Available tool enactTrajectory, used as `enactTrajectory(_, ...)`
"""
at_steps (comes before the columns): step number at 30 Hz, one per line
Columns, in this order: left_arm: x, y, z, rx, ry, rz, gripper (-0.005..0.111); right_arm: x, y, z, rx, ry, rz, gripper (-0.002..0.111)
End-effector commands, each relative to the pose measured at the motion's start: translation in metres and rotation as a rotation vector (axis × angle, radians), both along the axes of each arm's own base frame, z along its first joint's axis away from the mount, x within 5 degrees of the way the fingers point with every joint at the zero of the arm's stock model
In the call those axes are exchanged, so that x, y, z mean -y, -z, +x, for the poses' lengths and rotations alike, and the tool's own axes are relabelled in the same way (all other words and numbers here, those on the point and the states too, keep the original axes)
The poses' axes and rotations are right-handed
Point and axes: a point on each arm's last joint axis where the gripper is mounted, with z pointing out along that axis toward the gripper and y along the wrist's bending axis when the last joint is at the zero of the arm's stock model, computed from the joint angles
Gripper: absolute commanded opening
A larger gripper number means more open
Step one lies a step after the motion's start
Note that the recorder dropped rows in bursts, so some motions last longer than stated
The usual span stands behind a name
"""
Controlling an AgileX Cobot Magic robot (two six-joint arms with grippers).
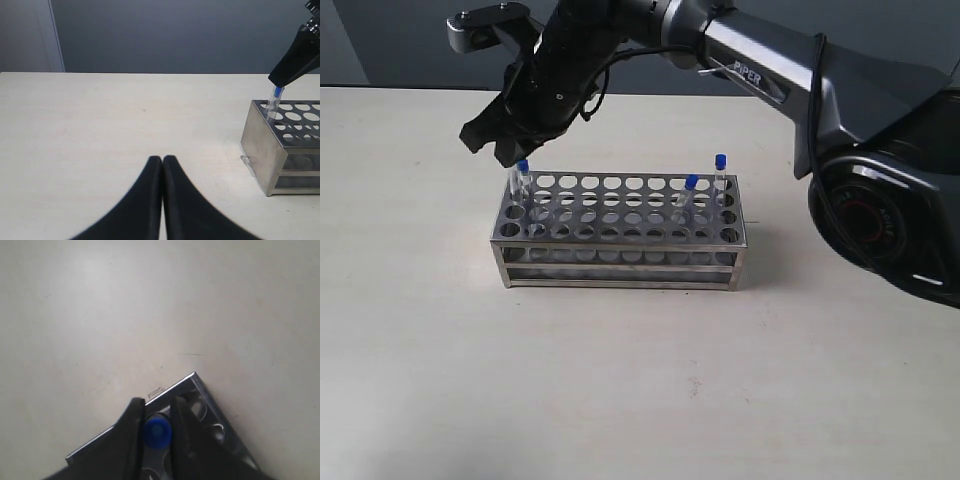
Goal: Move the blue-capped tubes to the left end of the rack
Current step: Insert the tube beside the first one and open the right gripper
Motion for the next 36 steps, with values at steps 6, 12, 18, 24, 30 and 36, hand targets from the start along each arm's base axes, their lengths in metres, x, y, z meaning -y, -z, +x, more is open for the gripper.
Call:
enactTrajectory(6, 0.001, -0.002, 0.0, 0.013, 0.008, -0.003, 0.001, -0.005, 0.031, -0.006, -0.094, -0.028, -0.056, -0.001)
enactTrajectory(12, 0.001, -0.002, 0.0, 0.013, 0.008, -0.003, 0.001, -0.003, 0.029, -0.009, -0.117, -0.04, -0.066, -0.001)
enactTrajectory(18, 0.001, -0.002, 0.0, 0.013, 0.008, -0.003, 0.001, 0.0, 0.008, -0.011, -0.085, -0.044, -0.048, -0.001)
enactTrajectory(24, 0.001, -0.002, 0.0, 0.013, 0.008, -0.003, 0.001, 0.002, -0.003, -0.013, -0.078, -0.047, -0.034, 0.017)
enactTrajectory(30, 0.001, -0.002, 0.0, 0.012, 0.008, -0.005, 0.001, 0.002, -0.003, -0.014, -0.089, -0.049, -0.036, 0.032)
enactTrajectory(36, 0.001, -0.002, 0.0, 0.012, 0.008, -0.005, 0.001, 0.003, -0.003, -0.016, -0.103, -0.057, -0.045, 0.016)
